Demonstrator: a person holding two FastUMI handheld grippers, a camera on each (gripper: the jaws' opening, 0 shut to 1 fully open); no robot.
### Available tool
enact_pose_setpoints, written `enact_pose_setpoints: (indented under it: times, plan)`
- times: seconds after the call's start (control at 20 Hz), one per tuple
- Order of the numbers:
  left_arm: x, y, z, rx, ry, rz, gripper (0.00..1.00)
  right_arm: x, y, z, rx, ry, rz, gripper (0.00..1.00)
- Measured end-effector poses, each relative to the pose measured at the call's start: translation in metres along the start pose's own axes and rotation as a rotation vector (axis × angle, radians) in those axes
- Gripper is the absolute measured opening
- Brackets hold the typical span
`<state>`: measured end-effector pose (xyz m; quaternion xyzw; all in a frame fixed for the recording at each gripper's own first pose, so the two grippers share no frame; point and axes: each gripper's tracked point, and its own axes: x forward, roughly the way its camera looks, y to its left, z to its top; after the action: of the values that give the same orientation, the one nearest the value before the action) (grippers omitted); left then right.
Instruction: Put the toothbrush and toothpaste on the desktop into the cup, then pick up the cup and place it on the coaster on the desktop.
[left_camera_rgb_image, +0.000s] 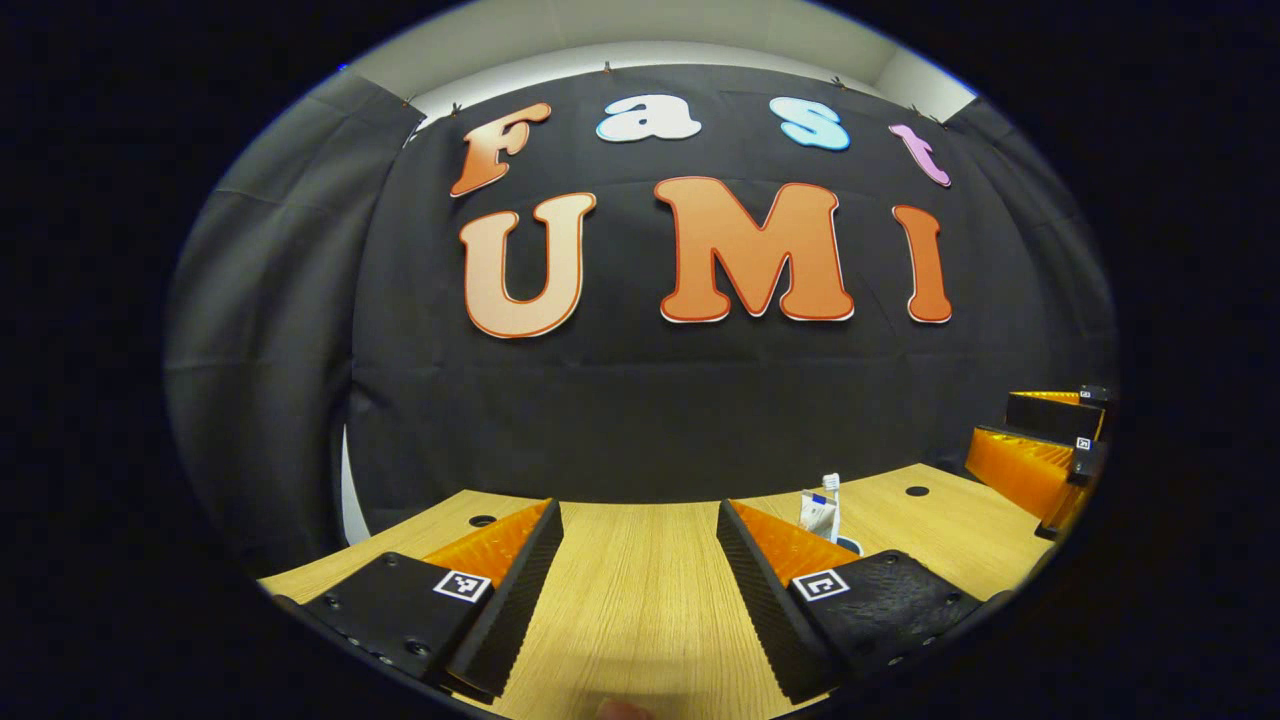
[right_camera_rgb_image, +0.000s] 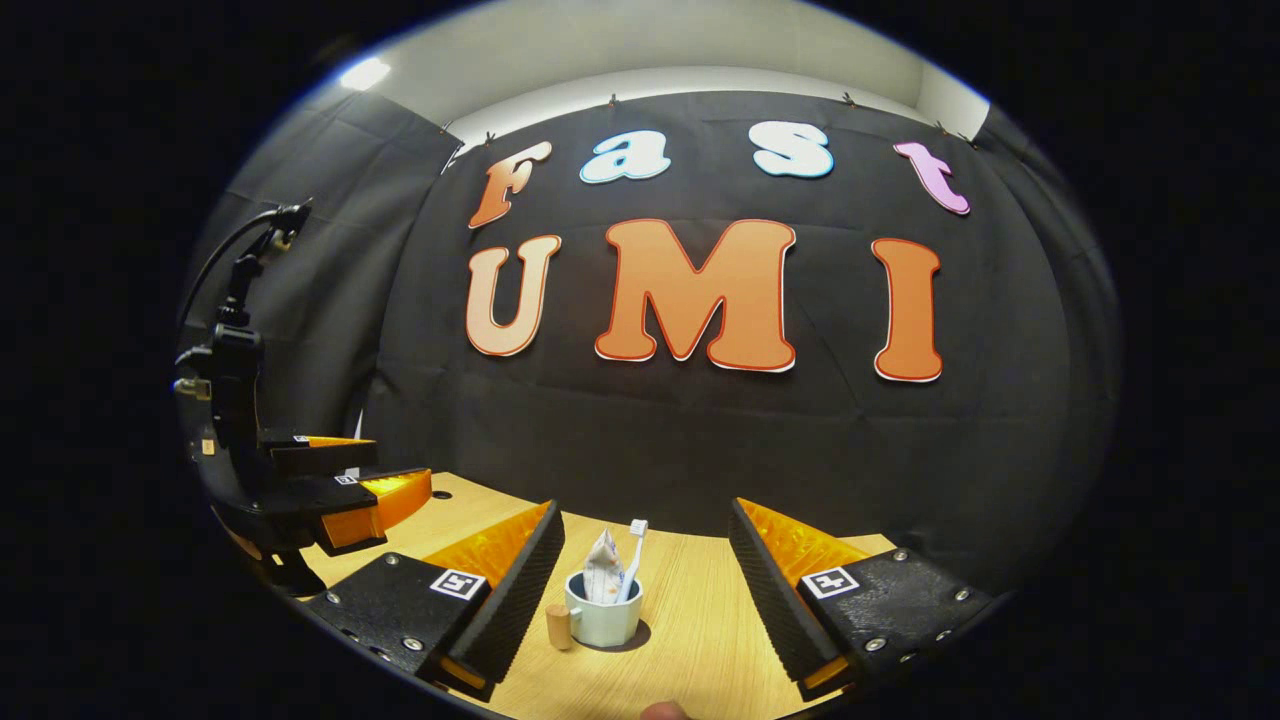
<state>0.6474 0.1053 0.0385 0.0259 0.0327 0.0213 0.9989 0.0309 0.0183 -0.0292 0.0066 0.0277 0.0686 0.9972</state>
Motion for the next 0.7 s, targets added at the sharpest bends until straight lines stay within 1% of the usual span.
enact_pose_setpoints:
  times: [0.1, 0.2, 0.3, 0.5, 0.7]
  plan:
    - [-0.003, 0.009, -0.006, 0.008, -0.009, 0.005, 0.94, 0.002, 0.000, -0.002, 0.000, -0.006, 0.004, 0.99]
    - [-0.002, 0.023, -0.011, 0.034, -0.017, 0.034, 0.94, 0.004, -0.005, -0.006, -0.015, -0.005, -0.005, 1.00]
    - [-0.001, 0.033, -0.016, 0.029, -0.013, 0.050, 0.93, 0.004, -0.005, -0.010, -0.010, 0.003, 0.003, 0.99]
    - [-0.002, 0.030, -0.021, -0.007, -0.010, 0.037, 0.93, 0.004, -0.006, -0.012, -0.003, 0.004, 0.007, 0.99]
    - [0.000, 0.019, -0.028, -0.002, -0.003, 0.025, 0.94, 0.005, -0.005, -0.019, -0.003, 0.015, 0.017, 0.99]
